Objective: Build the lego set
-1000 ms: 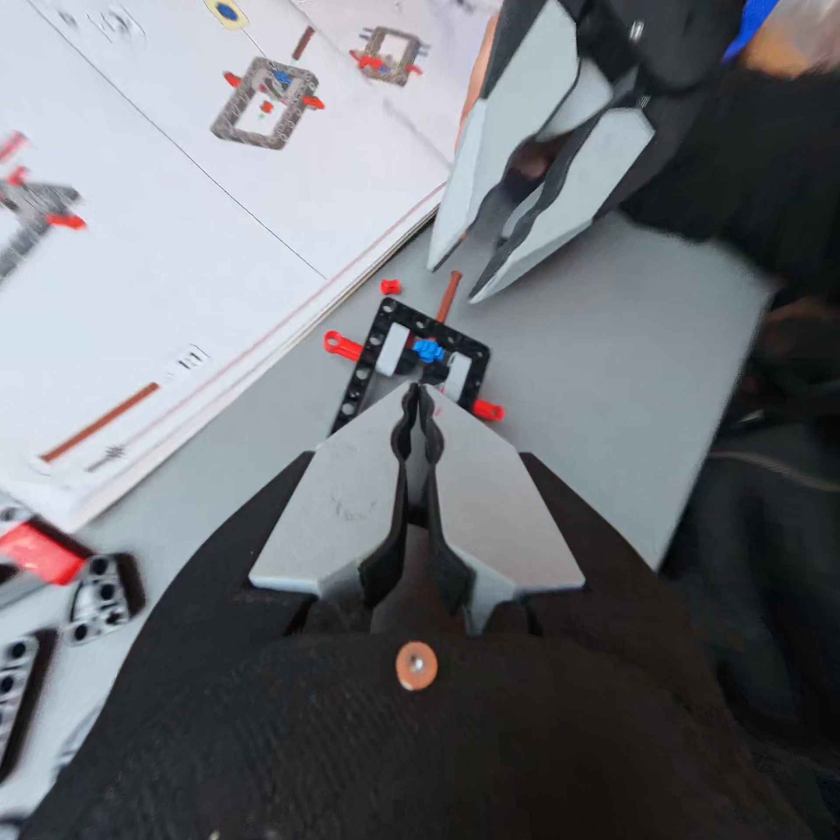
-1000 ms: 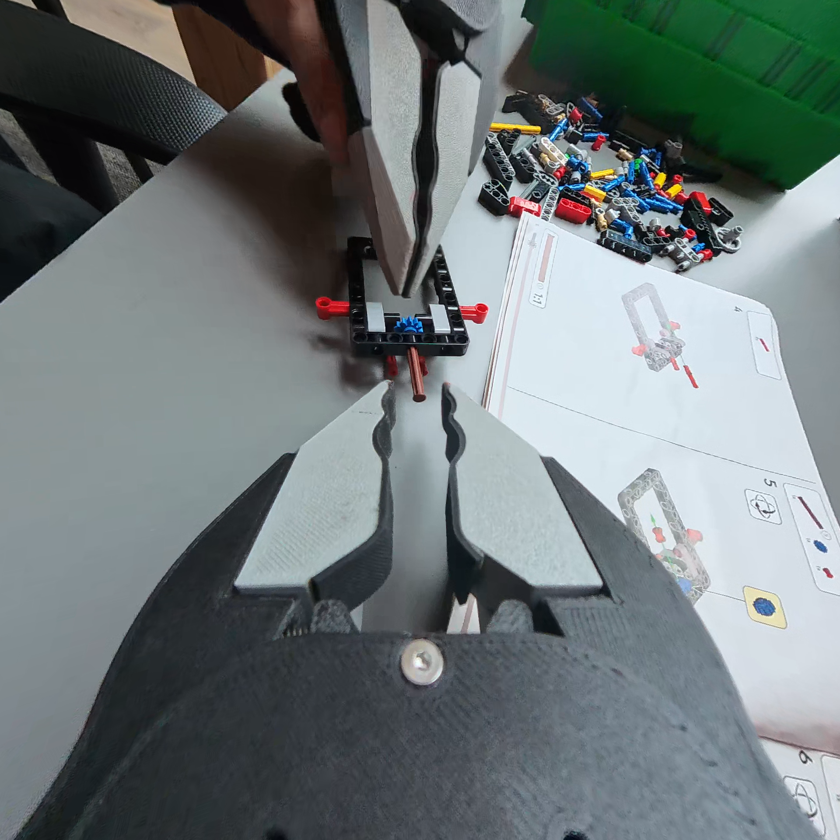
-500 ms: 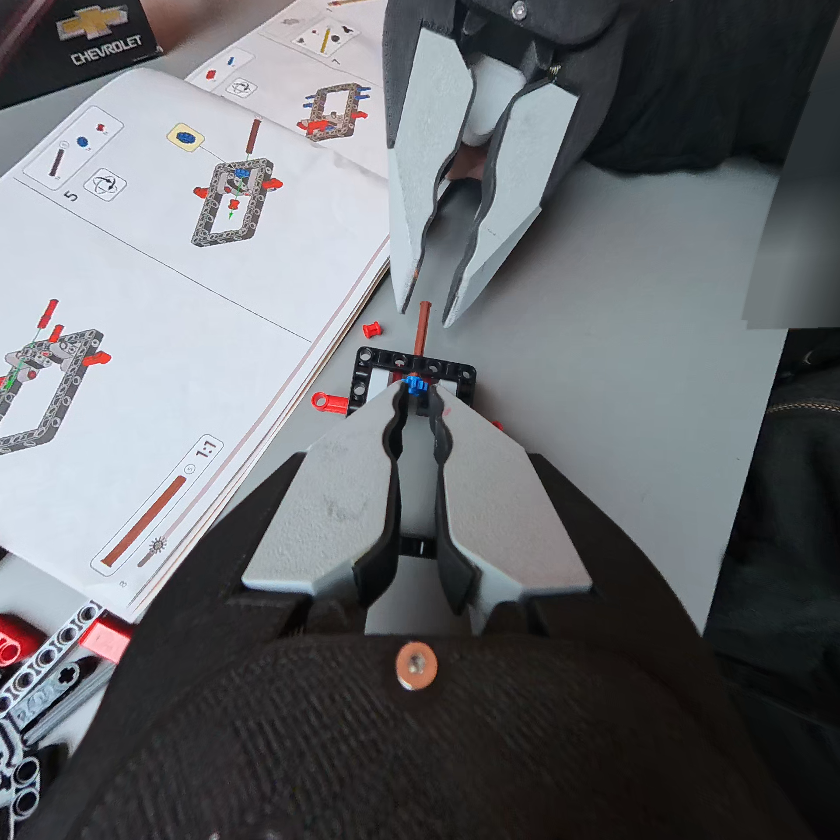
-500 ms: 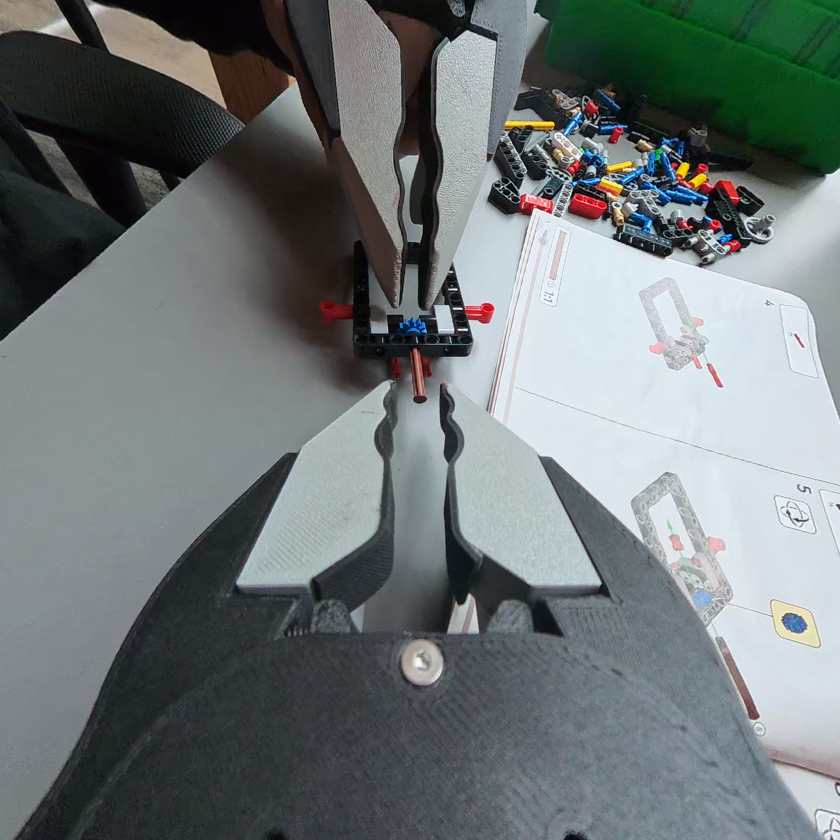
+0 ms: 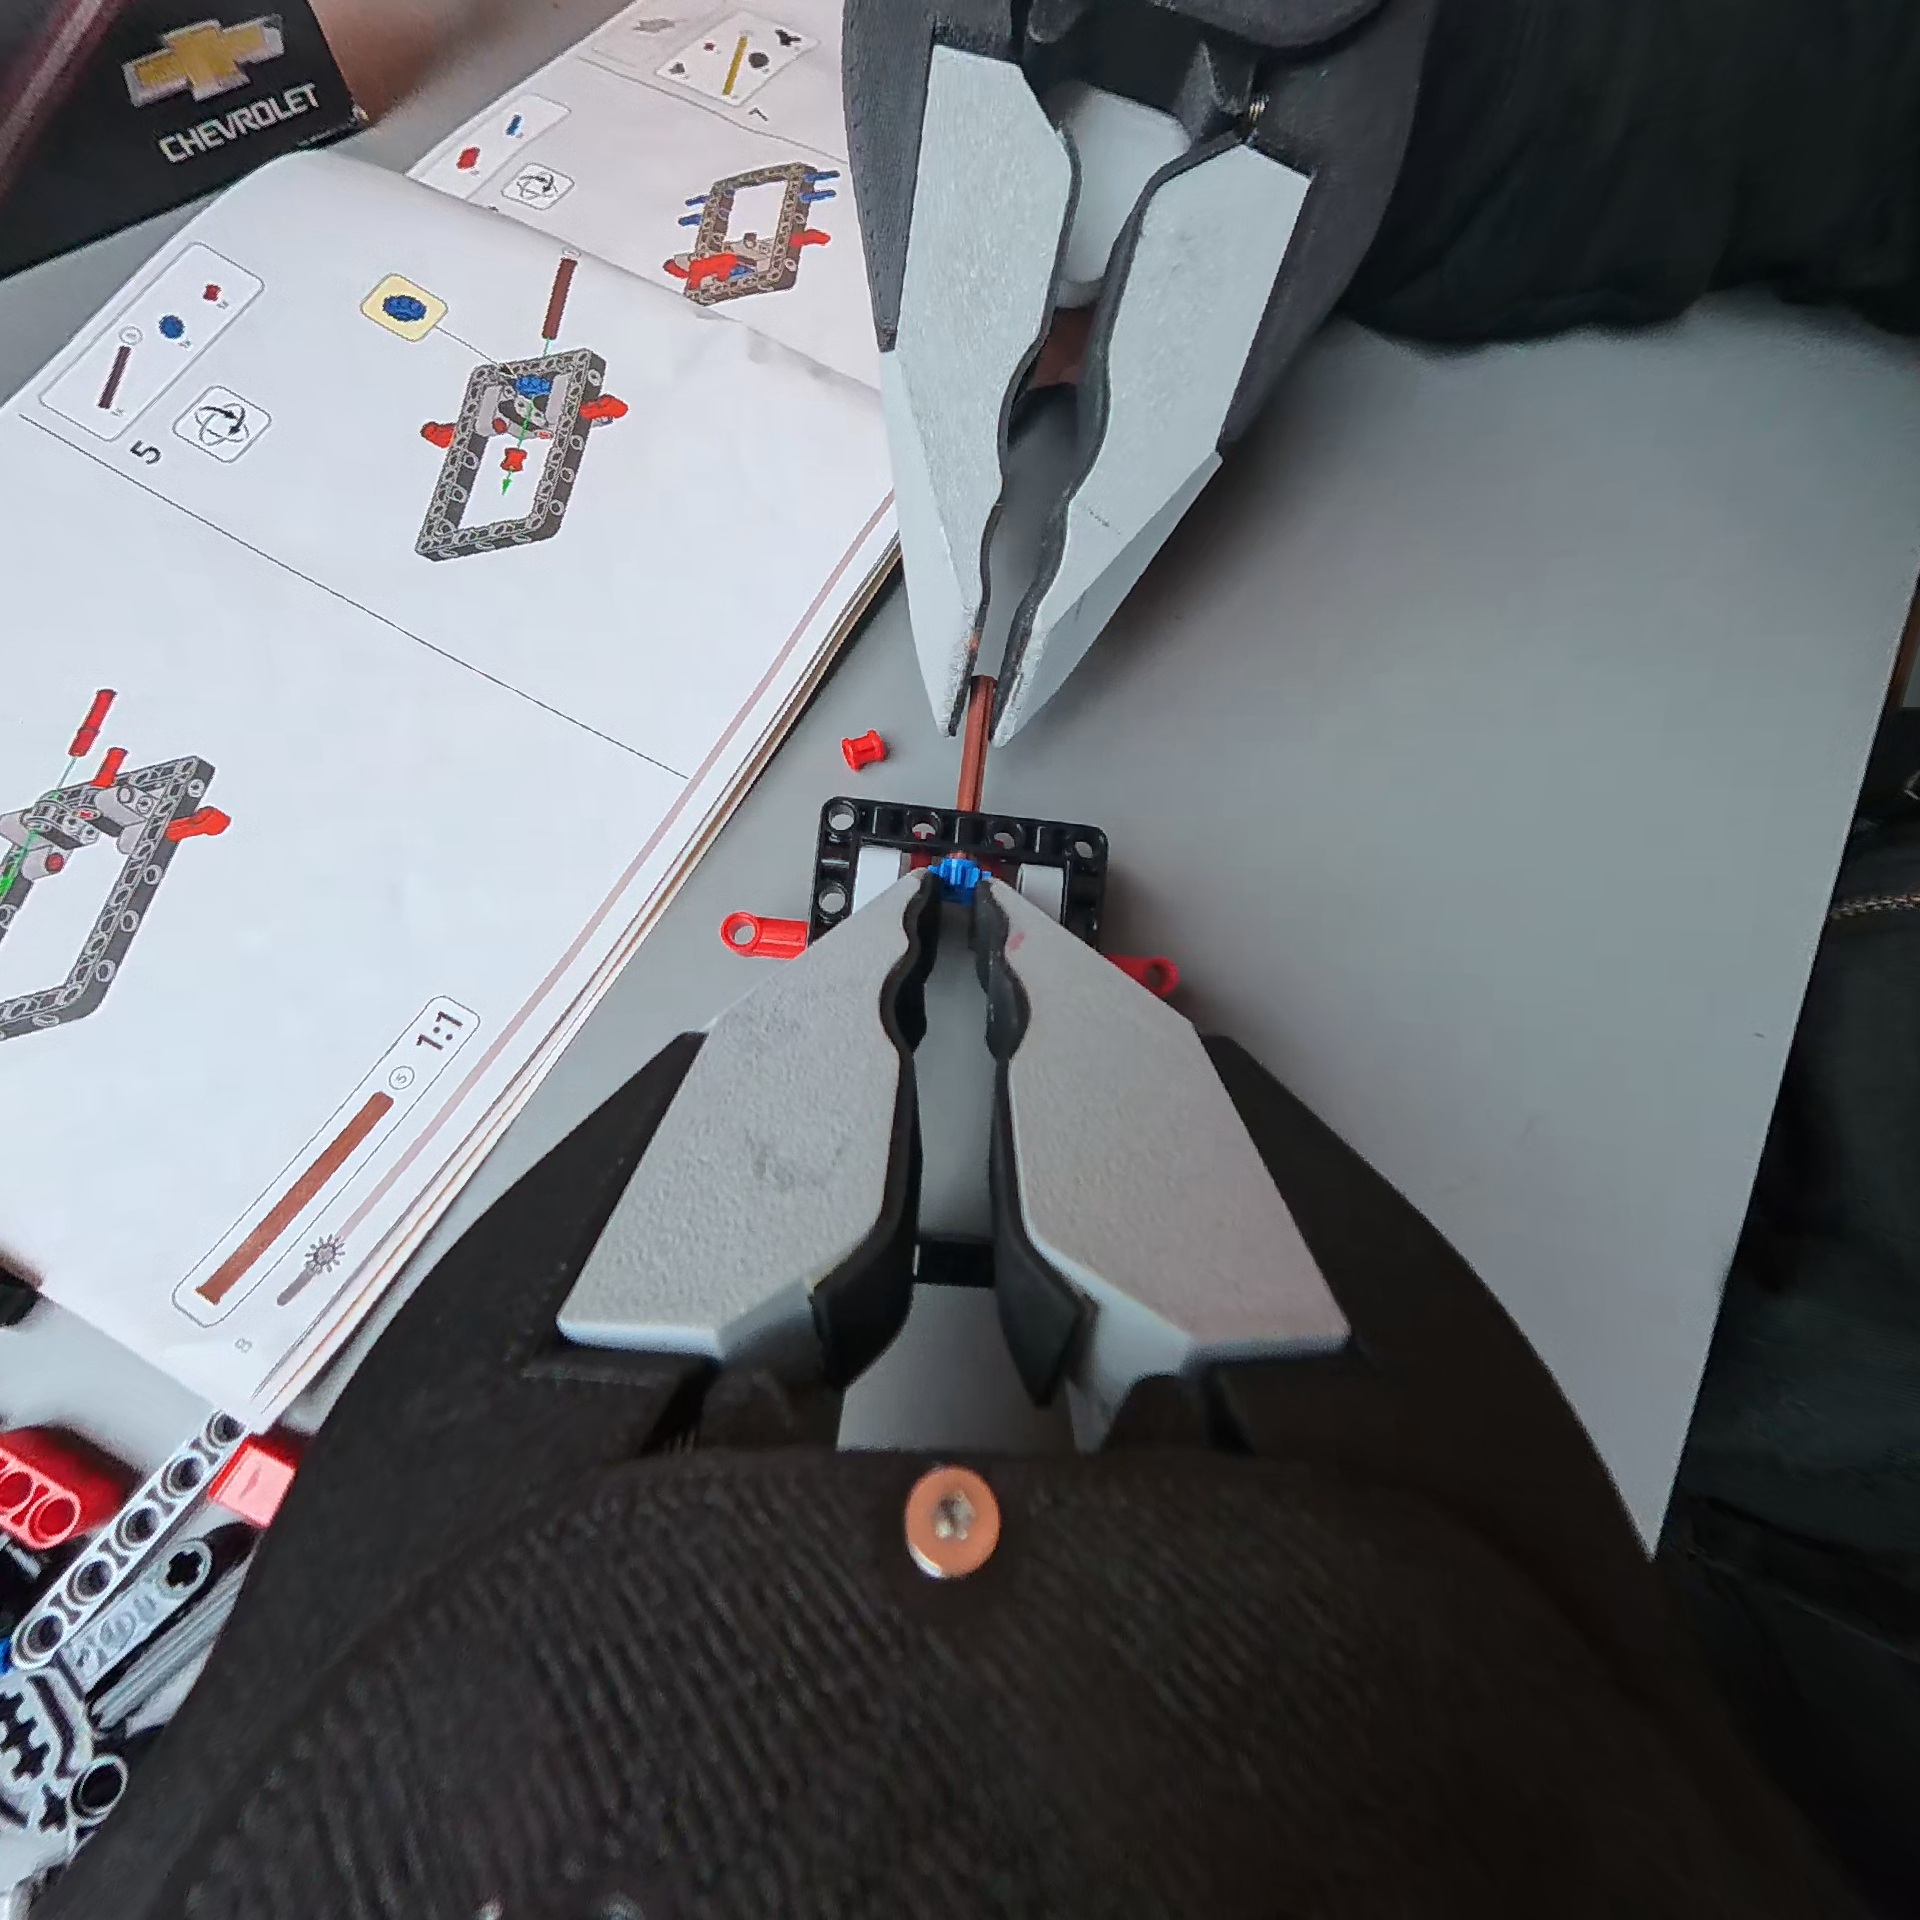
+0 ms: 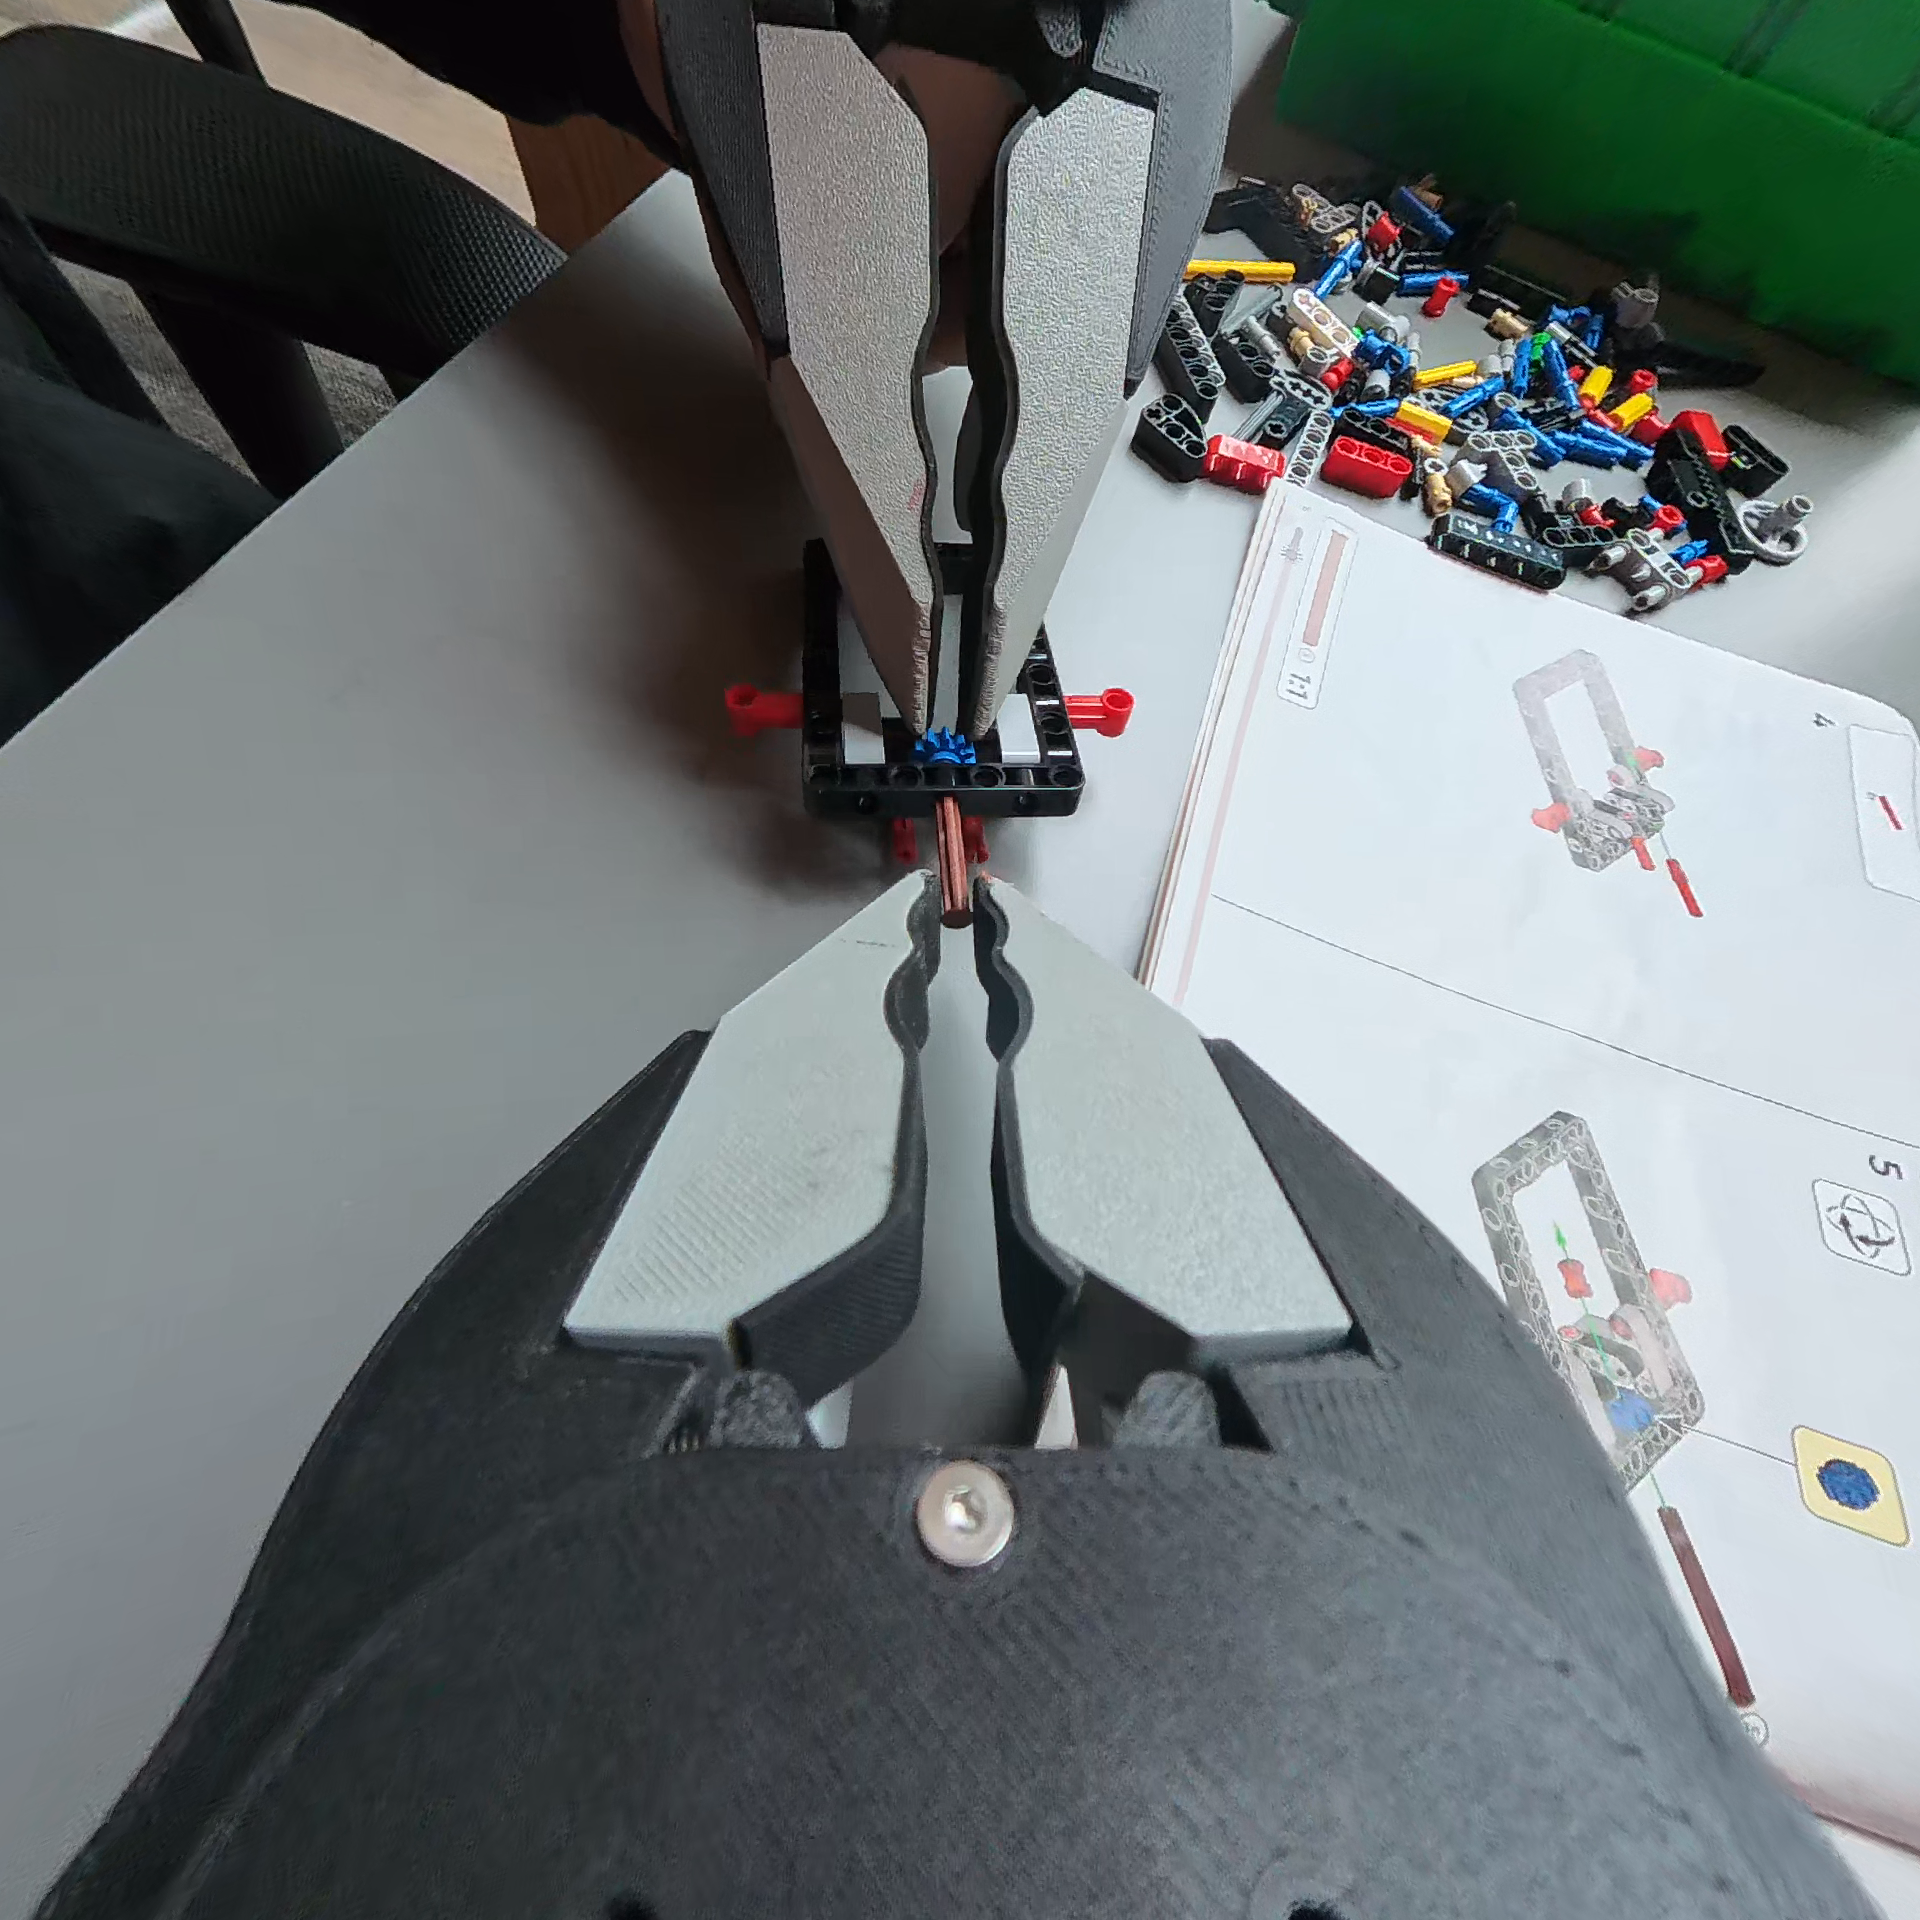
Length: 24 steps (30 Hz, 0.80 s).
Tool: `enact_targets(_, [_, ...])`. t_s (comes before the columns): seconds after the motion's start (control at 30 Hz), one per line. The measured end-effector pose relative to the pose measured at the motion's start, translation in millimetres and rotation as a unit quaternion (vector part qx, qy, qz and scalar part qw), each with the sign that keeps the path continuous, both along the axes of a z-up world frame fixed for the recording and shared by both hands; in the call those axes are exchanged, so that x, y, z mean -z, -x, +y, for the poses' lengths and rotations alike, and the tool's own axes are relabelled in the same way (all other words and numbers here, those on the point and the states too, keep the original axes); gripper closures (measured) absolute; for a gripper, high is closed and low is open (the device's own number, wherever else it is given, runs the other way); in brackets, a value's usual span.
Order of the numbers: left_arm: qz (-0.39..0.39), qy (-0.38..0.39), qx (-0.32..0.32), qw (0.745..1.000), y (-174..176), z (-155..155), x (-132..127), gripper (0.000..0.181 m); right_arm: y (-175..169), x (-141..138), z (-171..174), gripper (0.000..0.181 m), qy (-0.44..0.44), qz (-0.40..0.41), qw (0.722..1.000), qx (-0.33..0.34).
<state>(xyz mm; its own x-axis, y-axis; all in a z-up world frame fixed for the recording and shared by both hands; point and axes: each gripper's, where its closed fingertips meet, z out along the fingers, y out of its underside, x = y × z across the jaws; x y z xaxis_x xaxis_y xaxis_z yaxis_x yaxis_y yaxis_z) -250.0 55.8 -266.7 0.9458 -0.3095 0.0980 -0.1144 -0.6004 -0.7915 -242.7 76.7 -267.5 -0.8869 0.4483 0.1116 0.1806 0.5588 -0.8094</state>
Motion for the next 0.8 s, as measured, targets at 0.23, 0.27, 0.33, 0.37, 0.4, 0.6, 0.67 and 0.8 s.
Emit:
enact_targets(0.23, [0.003, -0.015, 0.000, 1.000, 0.3, -0.8, -0.4, 0.179, -0.4, 1.7, -2.1, 0.179, -0.016, 0.007, 1.000, -0.011])
enact_targets(0.27, [0.003, -0.017, -0.001, 1.000, 0.3, -1.0, -0.4, 0.179, -0.6, 2.8, -2.4, 0.179, -0.019, 0.006, 1.000, -0.012])
enact_targets(0.33, [0.000, -0.020, -0.002, 1.000, 0.8, -1.9, -0.5, 0.179, -0.5, 4.9, -3.3, 0.179, -0.026, 0.005, 1.000, -0.013])
enact_targets(0.37, [-0.003, -0.021, -0.003, 1.000, 0.9, -2.0, -0.7, 0.179, -0.4, 6.4, -3.6, 0.179, -0.032, 0.004, 0.999, -0.014])
enact_targets(0.4, [-0.003, -0.021, -0.005, 1.000, 1.5, -2.2, -0.8, 0.179, 0.4, 6.4, -3.8, 0.180, -0.033, 0.007, 0.999, -0.013])
enact_targets(0.6, [-0.007, -0.024, -0.006, 1.000, 2.7, -3.4, -1.6, 0.179, 1.4, 3.1, -6.0, 0.180, -0.023, 0.005, 1.000, -0.020])
enact_targets(0.67, [-0.009, -0.023, -0.008, 1.000, 3.6, -3.6, -1.6, 0.179, 2.2, 3.4, -6.6, 0.180, -0.022, 0.001, 1.000, -0.021])
enact_targets(0.8, [-0.009, -0.024, -0.012, 1.000, 5.0, -4.7, -1.6, 0.178, 3.7, 6.1, -7.7, 0.180, -0.033, 0.003, 0.999, -0.025])
